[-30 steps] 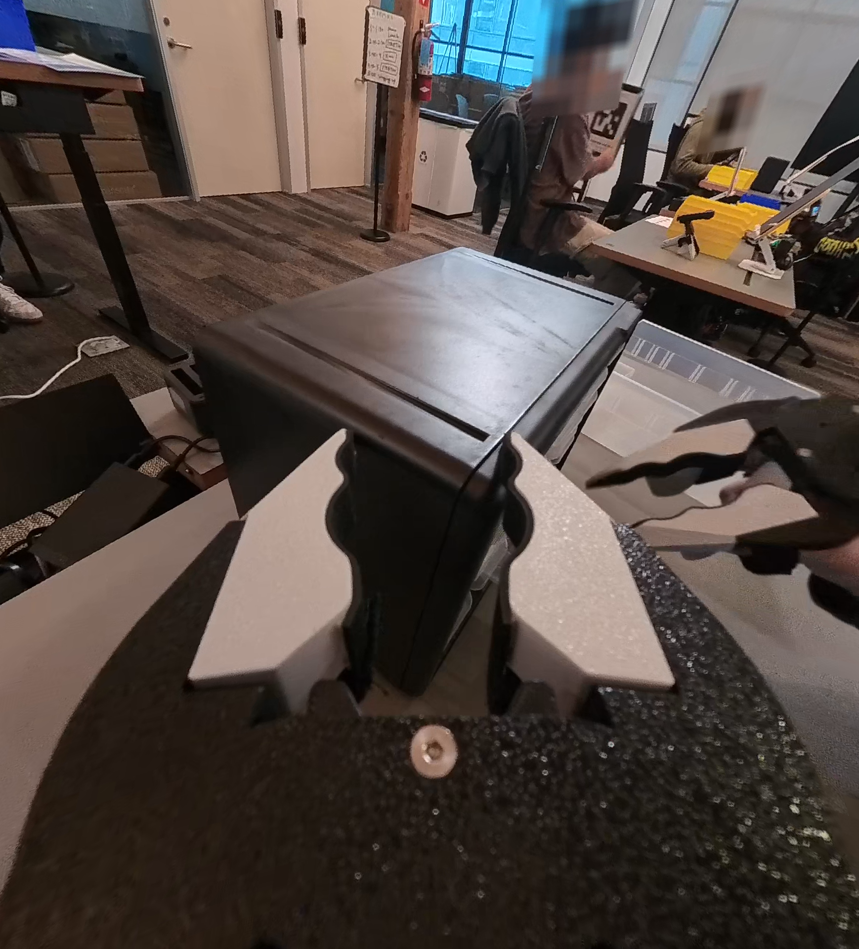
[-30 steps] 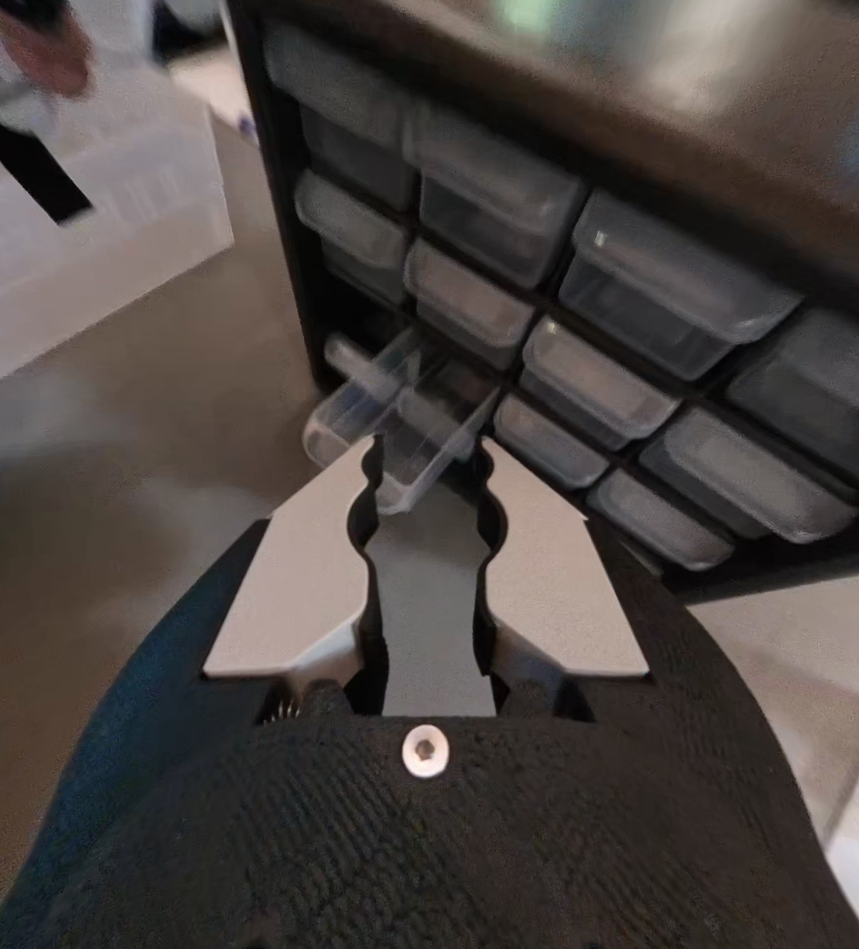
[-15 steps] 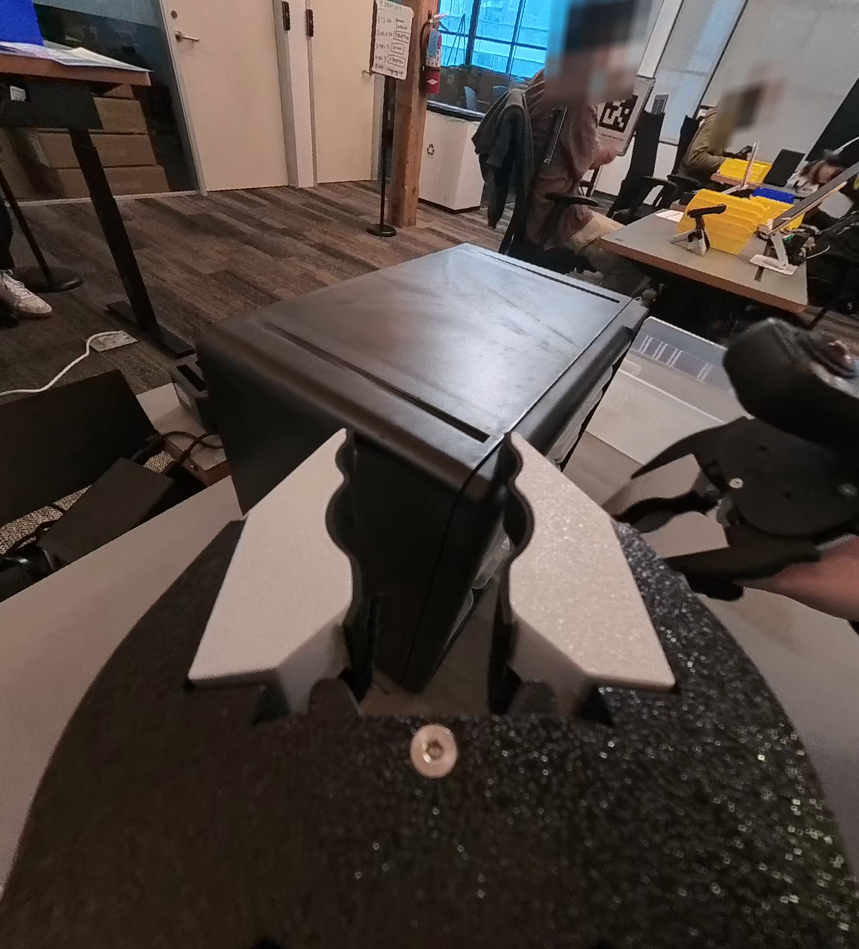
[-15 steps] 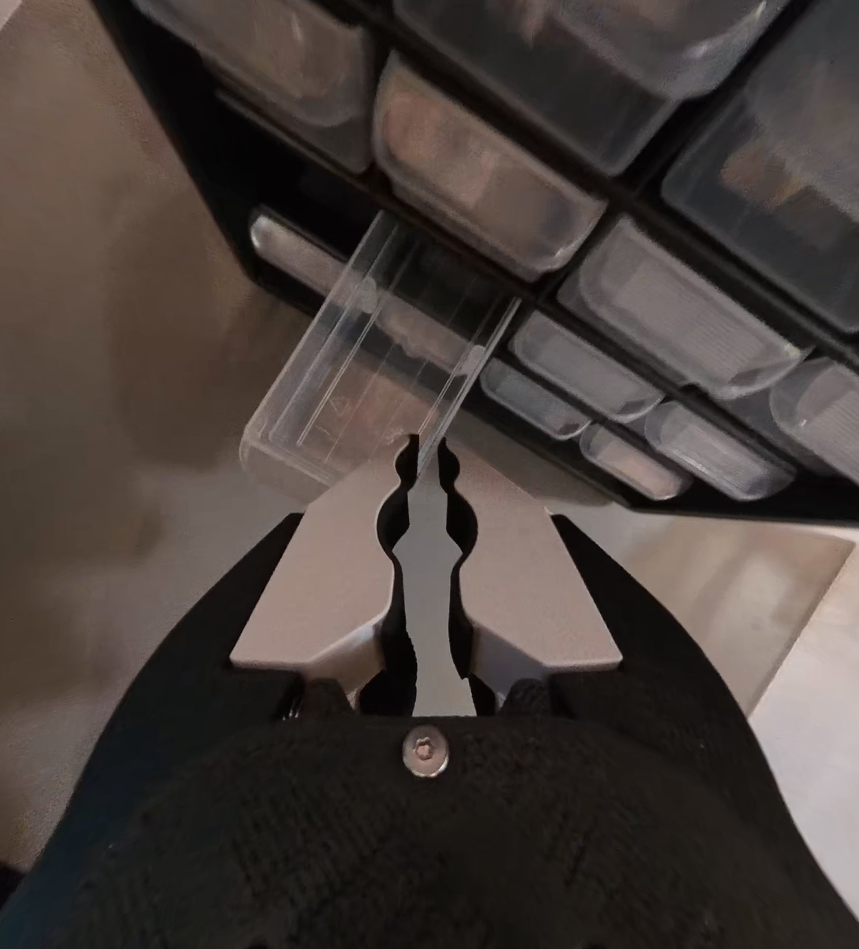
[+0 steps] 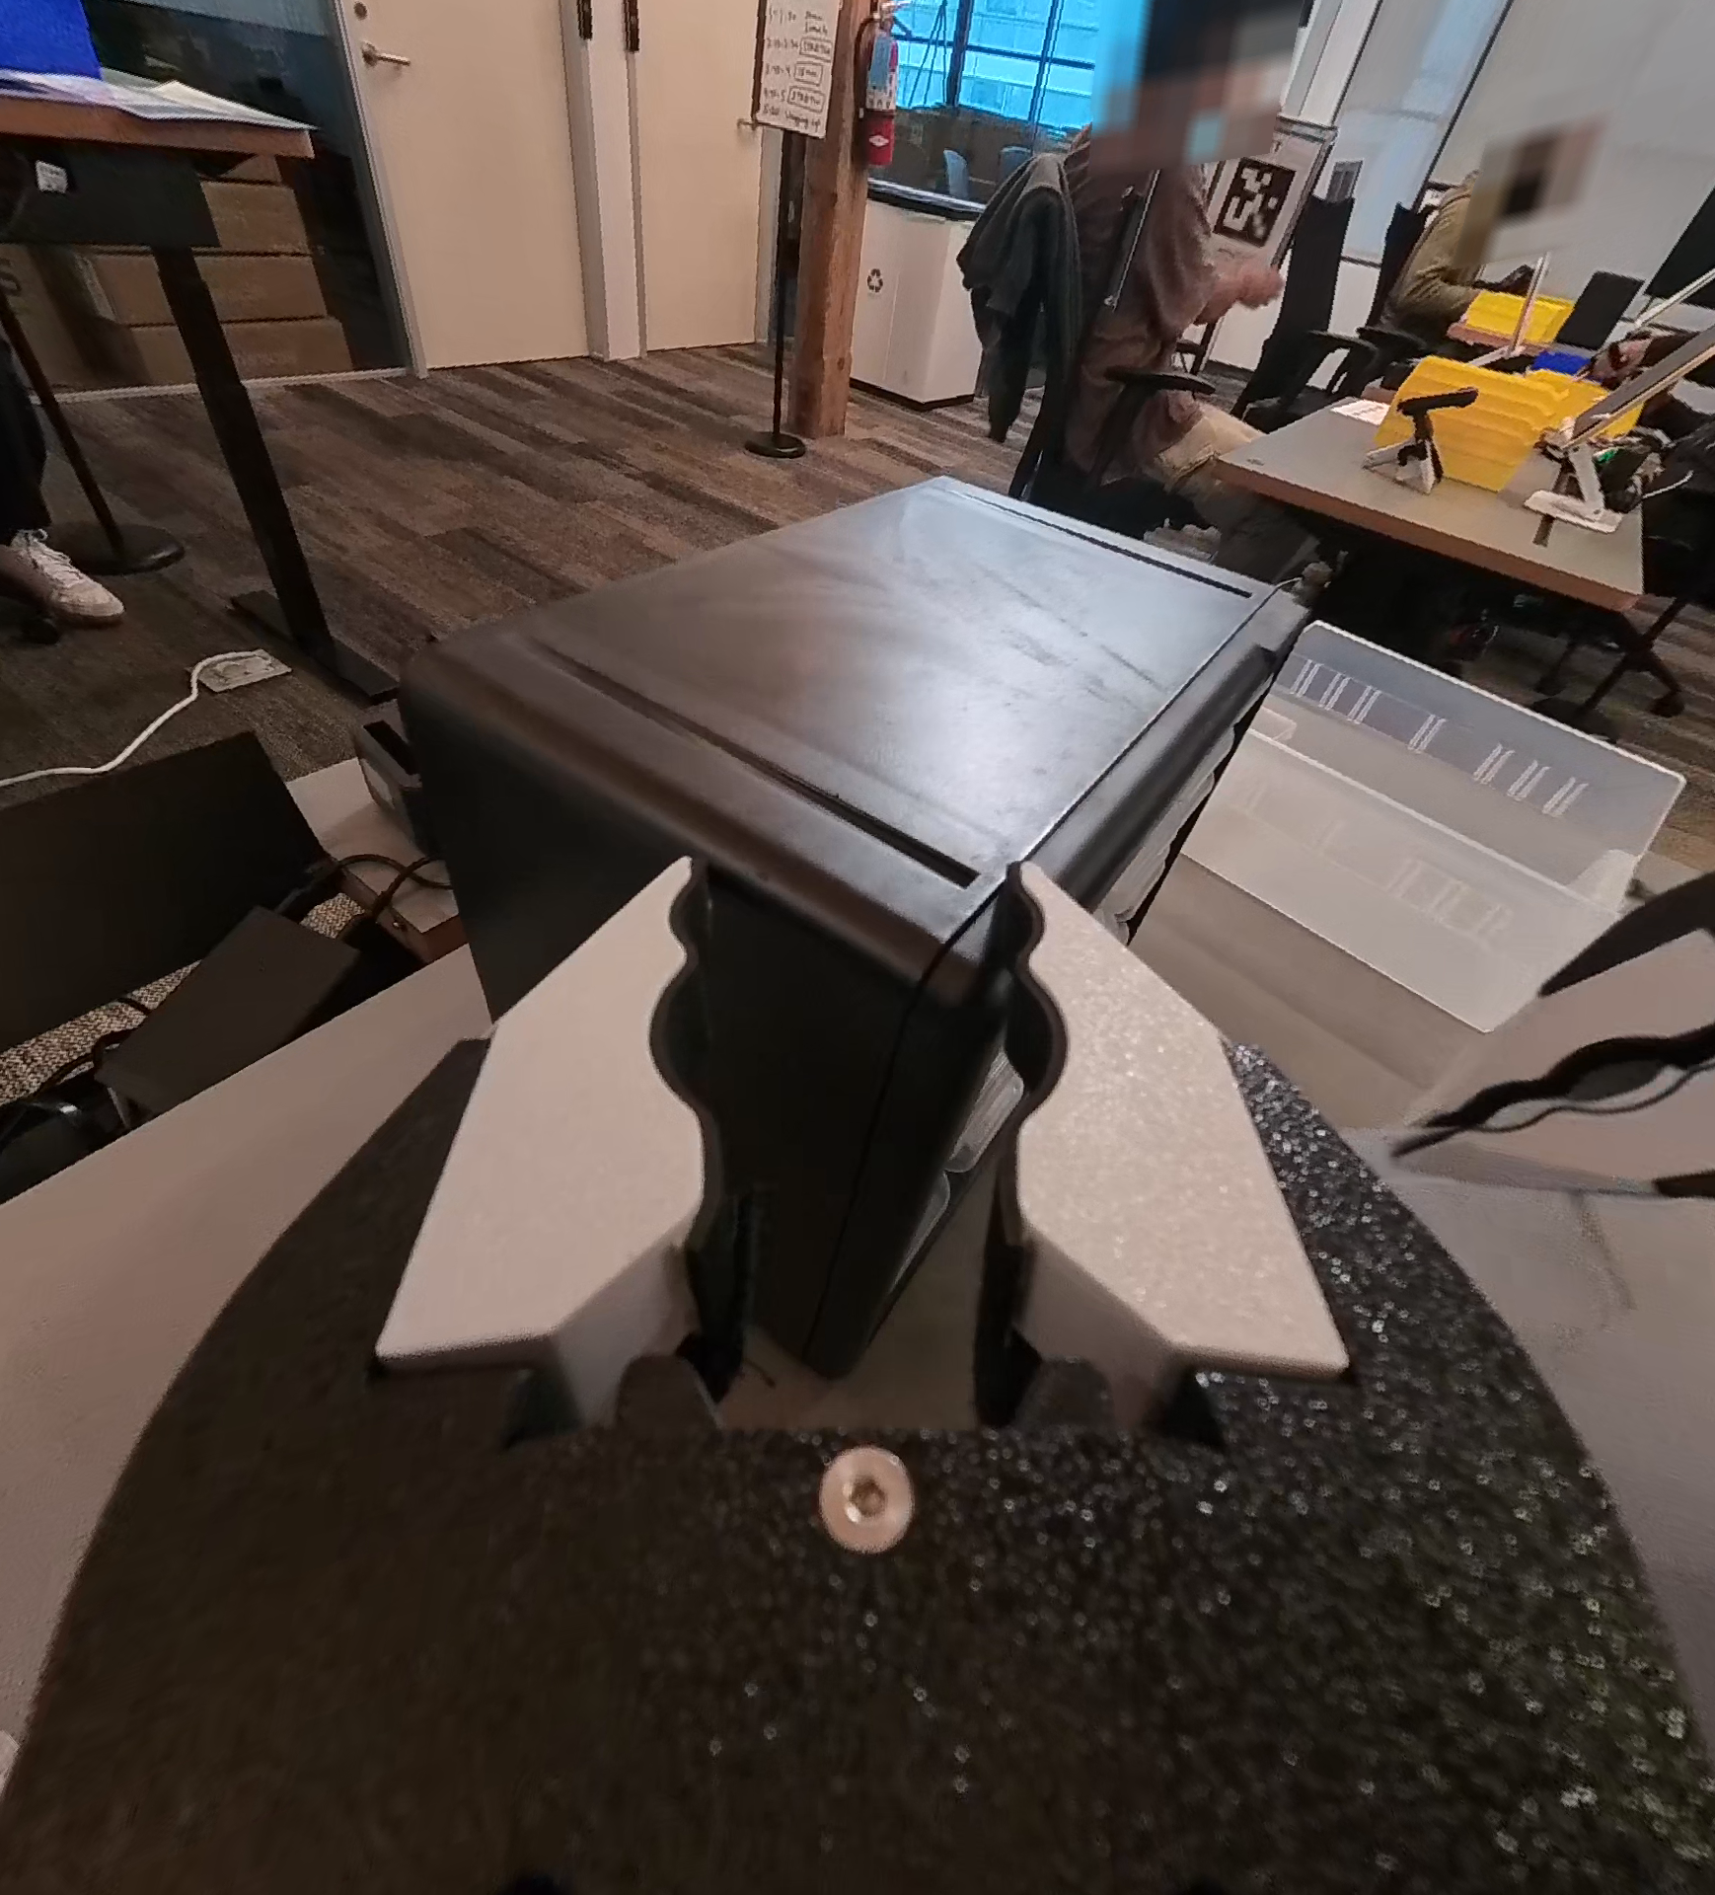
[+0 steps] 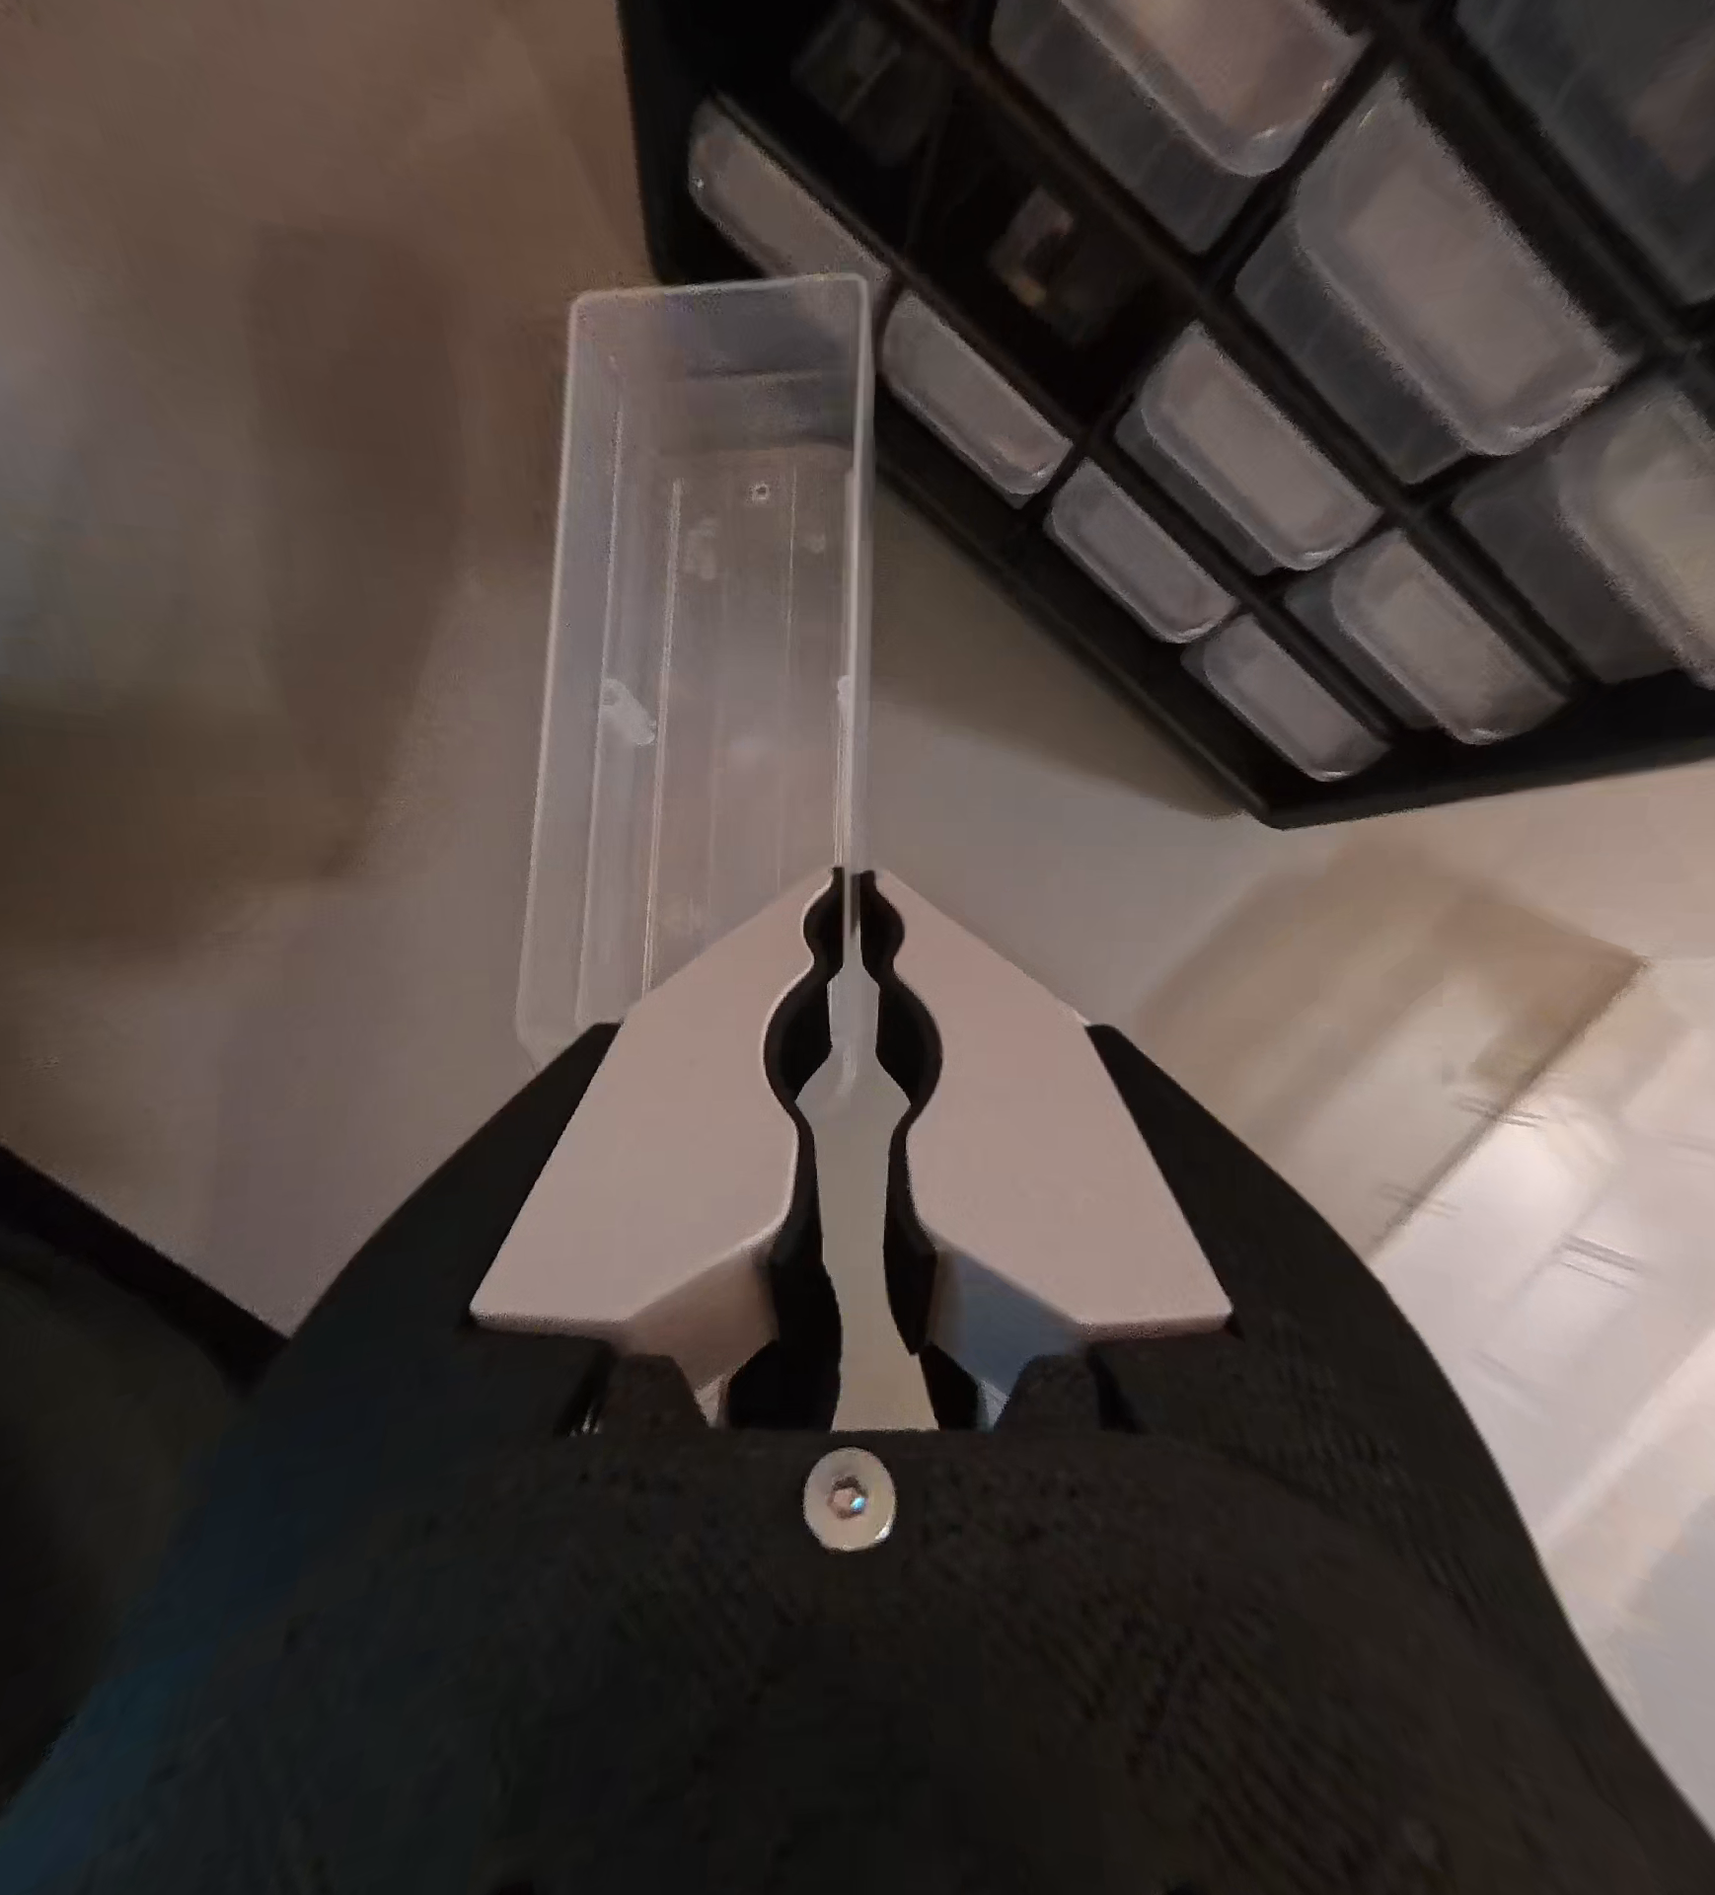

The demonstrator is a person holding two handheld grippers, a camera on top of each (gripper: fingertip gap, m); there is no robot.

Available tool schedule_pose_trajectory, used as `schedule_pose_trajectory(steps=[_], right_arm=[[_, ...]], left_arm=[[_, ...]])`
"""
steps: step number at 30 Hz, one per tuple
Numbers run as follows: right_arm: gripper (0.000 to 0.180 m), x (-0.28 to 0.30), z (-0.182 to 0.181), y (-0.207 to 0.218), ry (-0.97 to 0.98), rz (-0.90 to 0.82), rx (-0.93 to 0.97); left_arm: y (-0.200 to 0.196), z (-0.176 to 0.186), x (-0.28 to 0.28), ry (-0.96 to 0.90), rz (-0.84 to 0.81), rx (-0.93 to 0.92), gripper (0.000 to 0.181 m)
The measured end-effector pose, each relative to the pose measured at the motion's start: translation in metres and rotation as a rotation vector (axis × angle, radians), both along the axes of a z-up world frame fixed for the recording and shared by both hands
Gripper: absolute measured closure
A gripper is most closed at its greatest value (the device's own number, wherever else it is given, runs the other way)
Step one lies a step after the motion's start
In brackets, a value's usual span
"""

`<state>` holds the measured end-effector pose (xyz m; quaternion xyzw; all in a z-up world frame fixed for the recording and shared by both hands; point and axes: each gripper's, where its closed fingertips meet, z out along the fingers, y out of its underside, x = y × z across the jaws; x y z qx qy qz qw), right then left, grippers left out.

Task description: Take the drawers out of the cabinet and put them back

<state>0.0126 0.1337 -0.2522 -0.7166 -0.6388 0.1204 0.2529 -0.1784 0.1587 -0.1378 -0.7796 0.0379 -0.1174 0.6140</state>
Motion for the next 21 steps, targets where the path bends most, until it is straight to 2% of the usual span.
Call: schedule_pose_trajectory(steps=[1,4,8,11,13,15,18,21], right_arm=[[0.18,0.007,0.009,0.004,0.005,0.019,0.028],[0.18,0.045,0.042,0.031,0.013,0.061,0.111],[0.18,0.13,0.099,0.125,-0.062,-0.035,0.332],[0.18,0.194,0.115,0.193,-0.199,-0.047,0.408],[0.18,0.226,0.105,0.228,-0.31,0.064,0.437],[0.179,0.245,0.079,0.249,-0.352,0.174,0.372],[0.18,0.251,0.033,0.262,-0.351,0.23,0.185],[0.18,0.241,-0.007,0.27,-0.42,0.322,0.14]], left_arm=[[0.0,0.0,0.0,0.0,0.0,0.0,0.126],[0.0,0.0,0.0,-0.002,0.0,0.002,0.126],[0.0,0.0,0.0,-0.003,0.001,0.001,0.126],[0.0,0.0,0.0,-0.005,0.001,0.002,0.126],[-0.001,0.0,0.0,-0.007,-0.001,-0.001,0.126],[-0.002,0.0,0.001,-0.011,-0.007,-0.001,0.126],[-0.003,-0.001,0.001,-0.025,-0.013,-0.005,0.126],[-0.002,-0.001,0.001,-0.022,-0.001,-0.016,0.126]])
